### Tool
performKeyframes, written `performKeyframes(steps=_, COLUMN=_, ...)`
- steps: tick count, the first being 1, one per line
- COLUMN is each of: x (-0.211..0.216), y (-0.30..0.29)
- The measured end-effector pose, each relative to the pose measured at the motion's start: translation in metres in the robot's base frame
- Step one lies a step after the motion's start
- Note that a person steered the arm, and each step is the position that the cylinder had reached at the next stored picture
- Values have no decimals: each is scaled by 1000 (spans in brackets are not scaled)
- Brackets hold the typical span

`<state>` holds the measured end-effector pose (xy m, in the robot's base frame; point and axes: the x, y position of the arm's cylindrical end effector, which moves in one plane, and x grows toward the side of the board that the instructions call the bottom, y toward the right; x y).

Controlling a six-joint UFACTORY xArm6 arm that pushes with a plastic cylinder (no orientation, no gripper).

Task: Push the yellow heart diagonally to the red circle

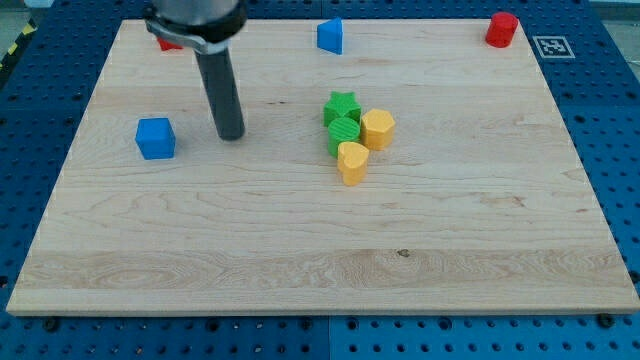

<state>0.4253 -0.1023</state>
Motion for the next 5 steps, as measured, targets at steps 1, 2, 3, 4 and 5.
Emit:
performKeyframes(steps=1, x=38, y=43)
performKeyframes(steps=2, x=42, y=54)
performKeyframes(steps=3, x=47, y=91)
performKeyframes(steps=4, x=47, y=110)
performKeyframes(steps=5, x=47, y=136)
